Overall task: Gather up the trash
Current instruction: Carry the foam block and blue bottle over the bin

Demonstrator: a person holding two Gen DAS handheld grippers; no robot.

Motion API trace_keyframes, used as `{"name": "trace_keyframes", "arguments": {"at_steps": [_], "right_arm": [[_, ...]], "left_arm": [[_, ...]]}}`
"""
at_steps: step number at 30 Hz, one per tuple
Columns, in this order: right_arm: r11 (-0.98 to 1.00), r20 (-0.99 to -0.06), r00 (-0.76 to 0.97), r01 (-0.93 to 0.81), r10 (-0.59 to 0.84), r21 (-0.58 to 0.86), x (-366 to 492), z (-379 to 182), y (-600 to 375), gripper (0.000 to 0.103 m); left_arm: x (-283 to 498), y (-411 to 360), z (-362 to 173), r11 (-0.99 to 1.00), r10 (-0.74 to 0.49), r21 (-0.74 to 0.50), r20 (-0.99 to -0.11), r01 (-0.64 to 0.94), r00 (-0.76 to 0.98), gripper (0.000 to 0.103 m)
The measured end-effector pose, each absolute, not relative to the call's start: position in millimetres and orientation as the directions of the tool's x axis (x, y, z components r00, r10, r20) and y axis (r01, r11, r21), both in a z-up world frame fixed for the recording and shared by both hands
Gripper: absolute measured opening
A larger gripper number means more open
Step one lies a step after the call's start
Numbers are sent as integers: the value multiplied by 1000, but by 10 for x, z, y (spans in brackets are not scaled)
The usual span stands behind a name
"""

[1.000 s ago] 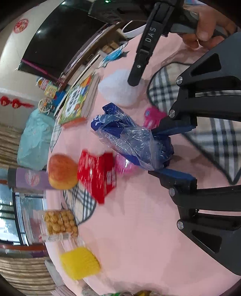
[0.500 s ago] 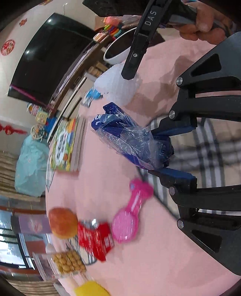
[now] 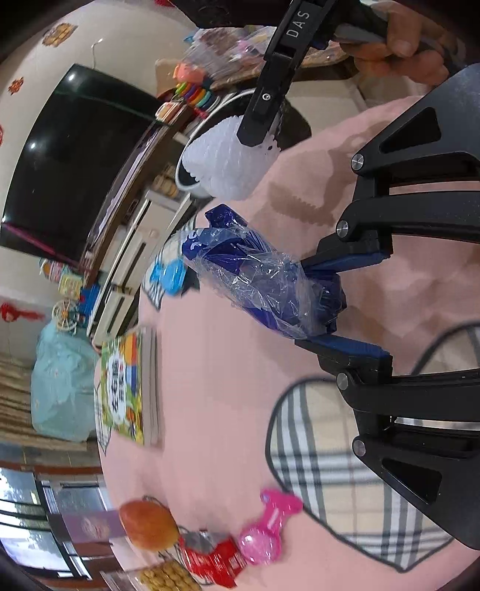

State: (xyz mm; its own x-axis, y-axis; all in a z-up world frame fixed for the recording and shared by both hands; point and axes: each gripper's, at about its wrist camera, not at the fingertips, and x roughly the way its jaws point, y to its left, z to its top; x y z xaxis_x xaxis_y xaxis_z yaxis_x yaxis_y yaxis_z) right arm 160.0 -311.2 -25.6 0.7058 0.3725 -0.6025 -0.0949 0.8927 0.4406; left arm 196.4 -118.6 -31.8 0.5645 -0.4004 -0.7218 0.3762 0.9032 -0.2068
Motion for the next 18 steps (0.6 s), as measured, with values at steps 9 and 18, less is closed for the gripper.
{"name": "trace_keyframes", "arguments": {"at_steps": [9, 18], "right_arm": [[890, -592, 743, -10, 312, 456, 1359, -247, -3563, 16], [883, -577, 772, 43, 268, 467, 1189, -213, -3927, 16]], "left_arm": [[1910, -1618, -255, 877, -431, -192, -721, 441, 543, 30], [1880, -1966, -174, 854, -449, -171, -718, 491, 532, 30]]}}
